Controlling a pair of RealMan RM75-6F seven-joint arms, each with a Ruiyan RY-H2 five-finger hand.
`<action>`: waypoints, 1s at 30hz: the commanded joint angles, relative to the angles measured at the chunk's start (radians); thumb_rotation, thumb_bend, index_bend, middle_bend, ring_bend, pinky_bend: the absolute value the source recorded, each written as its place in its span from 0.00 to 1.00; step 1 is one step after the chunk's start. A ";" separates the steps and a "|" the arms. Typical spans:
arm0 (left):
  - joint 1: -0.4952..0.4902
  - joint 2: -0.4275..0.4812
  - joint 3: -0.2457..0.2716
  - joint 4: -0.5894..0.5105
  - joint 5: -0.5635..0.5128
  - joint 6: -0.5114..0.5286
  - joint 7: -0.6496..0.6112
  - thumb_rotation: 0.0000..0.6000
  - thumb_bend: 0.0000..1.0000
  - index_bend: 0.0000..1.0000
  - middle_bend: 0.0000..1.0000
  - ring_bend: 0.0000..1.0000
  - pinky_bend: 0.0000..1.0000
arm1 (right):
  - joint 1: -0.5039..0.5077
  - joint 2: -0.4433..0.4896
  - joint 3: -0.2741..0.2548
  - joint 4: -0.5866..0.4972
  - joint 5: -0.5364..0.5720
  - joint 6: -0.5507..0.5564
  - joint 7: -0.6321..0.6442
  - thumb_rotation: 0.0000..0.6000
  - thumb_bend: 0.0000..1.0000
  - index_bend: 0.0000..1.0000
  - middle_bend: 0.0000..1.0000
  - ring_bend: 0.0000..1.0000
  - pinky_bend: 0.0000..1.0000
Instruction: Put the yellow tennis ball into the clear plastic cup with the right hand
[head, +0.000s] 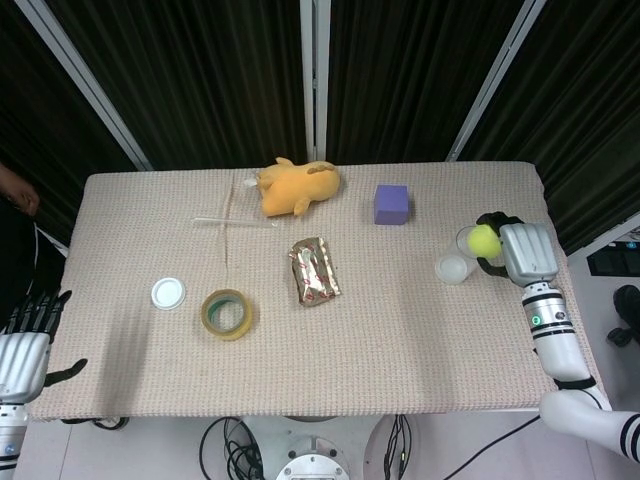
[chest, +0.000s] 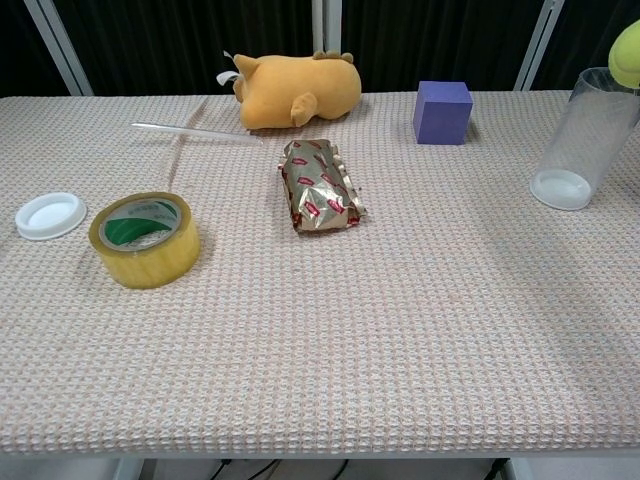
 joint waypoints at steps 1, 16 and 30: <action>0.002 0.005 0.001 -0.009 -0.001 0.002 0.008 1.00 0.02 0.00 0.00 0.00 0.02 | 0.006 -0.005 -0.005 0.007 -0.005 -0.005 0.002 1.00 0.29 0.43 0.36 0.39 0.66; 0.005 0.017 -0.001 -0.035 0.004 0.012 0.020 1.00 0.02 0.00 0.00 0.00 0.02 | -0.025 0.040 -0.020 -0.035 -0.053 0.029 0.067 1.00 0.16 0.07 0.11 0.06 0.31; 0.008 0.020 -0.008 -0.035 0.033 0.050 0.062 1.00 0.02 0.00 0.00 0.00 0.02 | -0.389 0.073 -0.230 0.059 -0.384 0.491 0.253 1.00 0.05 0.00 0.01 0.00 0.00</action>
